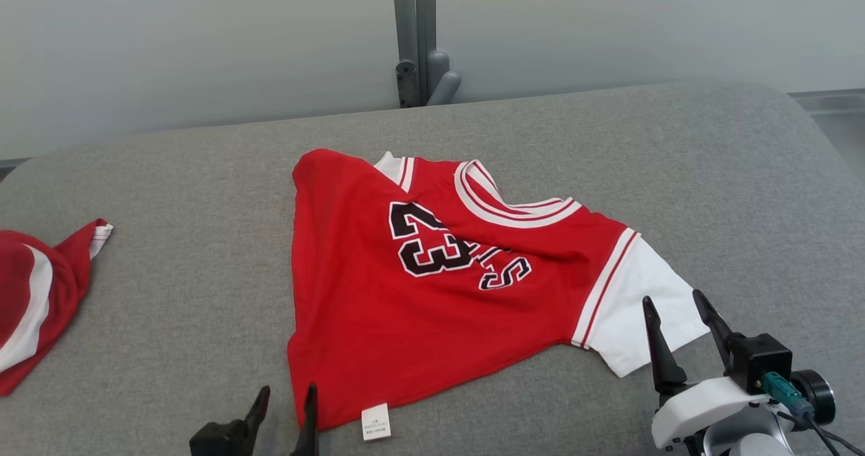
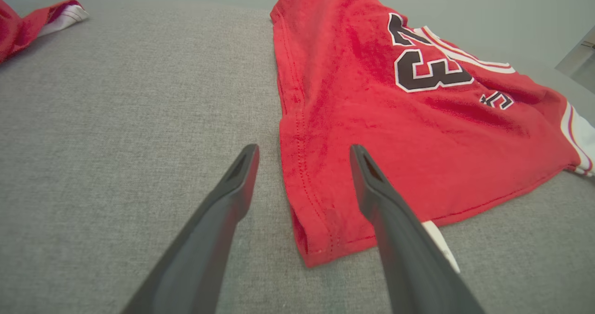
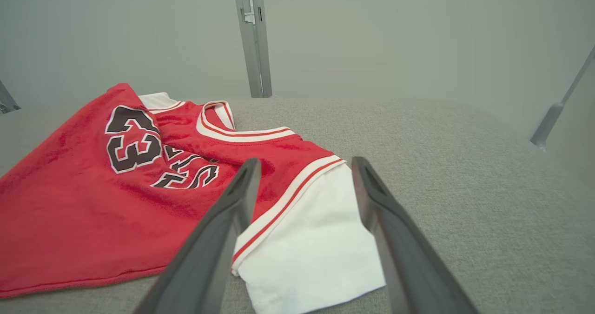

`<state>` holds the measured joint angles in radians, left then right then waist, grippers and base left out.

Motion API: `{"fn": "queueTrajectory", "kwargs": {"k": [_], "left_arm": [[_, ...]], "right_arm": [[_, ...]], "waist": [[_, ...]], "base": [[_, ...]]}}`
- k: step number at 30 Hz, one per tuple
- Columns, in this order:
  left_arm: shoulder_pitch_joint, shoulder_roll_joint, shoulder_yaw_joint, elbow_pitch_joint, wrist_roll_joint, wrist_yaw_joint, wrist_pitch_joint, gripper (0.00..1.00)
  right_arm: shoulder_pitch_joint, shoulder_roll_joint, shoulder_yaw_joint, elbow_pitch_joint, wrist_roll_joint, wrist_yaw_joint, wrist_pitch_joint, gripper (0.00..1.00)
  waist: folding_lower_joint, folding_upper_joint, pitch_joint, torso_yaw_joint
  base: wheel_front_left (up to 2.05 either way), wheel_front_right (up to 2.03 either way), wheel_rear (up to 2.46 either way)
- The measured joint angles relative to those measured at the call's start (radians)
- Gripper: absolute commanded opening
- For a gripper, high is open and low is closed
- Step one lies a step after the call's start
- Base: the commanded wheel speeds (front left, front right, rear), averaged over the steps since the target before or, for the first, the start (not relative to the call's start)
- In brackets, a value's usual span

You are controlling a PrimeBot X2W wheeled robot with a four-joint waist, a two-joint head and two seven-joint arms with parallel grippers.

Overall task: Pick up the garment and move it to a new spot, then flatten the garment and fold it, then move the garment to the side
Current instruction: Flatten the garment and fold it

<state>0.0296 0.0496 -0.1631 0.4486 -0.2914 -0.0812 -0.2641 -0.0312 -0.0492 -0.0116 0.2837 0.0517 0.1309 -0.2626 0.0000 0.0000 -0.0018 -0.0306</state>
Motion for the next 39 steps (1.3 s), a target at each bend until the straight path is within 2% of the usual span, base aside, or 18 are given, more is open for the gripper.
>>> {"fn": "queueTrajectory", "kwargs": {"k": [6,9,13,14,15,16,17,25,32,39], "left_arm": [[-0.021,-0.001,-0.048,0.089,-0.055,-0.008,0.000,1.00],[-0.044,-0.001,-0.060,0.138,-0.069,0.014,0.000,1.00],[-0.076,0.000,-0.081,0.183,-0.083,0.013,-0.002,1.00],[-0.086,0.000,-0.083,0.186,-0.087,0.011,-0.002,0.65],[-0.094,0.000,-0.085,0.188,-0.087,0.011,-0.002,0.65],[-0.099,0.000,-0.087,0.187,-0.087,0.010,-0.002,0.17],[-0.102,0.000,-0.089,0.184,-0.087,0.008,-0.002,0.00],[-0.103,0.001,-0.097,0.174,-0.070,-0.006,-0.003,0.00],[-0.102,-0.003,-0.014,0.128,-0.005,0.015,-0.001,0.00],[-0.102,-0.002,0.019,0.111,0.025,0.006,-0.001,0.00]], "right_arm": [[-0.005,0.000,-0.025,0.032,-0.002,0.000,0.000,1.00],[-0.022,0.000,-0.042,0.041,-0.002,0.000,0.000,1.00],[-0.041,0.000,-0.067,0.062,-0.002,0.000,0.000,1.00],[-0.046,0.000,-0.072,0.069,-0.001,0.000,0.000,1.00],[-0.051,0.000,-0.077,0.076,-0.001,0.000,0.000,1.00],[-0.056,0.000,-0.081,0.081,0.000,0.000,0.000,1.00],[-0.060,0.000,-0.086,0.085,0.001,0.000,0.000,1.00],[-0.080,0.000,-0.146,0.130,0.033,0.000,0.000,1.00],[-0.106,0.001,-0.209,0.200,0.013,0.000,0.000,1.00],[-0.154,0.000,-0.244,0.335,-0.010,0.000,0.000,1.00]], "waist": [[0.0000,0.0000,0.026,-0.013],[0.0000,0.0000,0.052,-0.017],[0.0000,0.0000,0.081,-0.018],[0.0000,0.0000,0.088,-0.017],[0.0000,0.0000,0.095,-0.017],[0.0000,0.0000,0.101,-0.016],[0.0000,0.0000,0.106,-0.015],[0.0000,0.0000,0.128,0.009],[0.0000,0.0000,0.141,0.041],[-0.0001,0.0000,0.162,0.066]], "base": [[0.00,0.00,0.00],[0.00,0.00,0.00],[0.00,0.00,0.00],[0.00,0.00,0.00],[0.00,0.00,0.00],[0.00,0.00,0.00],[0.00,0.00,0.00],[0.00,0.00,0.00],[0.00,0.00,0.00],[0.00,0.00,0.00]]}}
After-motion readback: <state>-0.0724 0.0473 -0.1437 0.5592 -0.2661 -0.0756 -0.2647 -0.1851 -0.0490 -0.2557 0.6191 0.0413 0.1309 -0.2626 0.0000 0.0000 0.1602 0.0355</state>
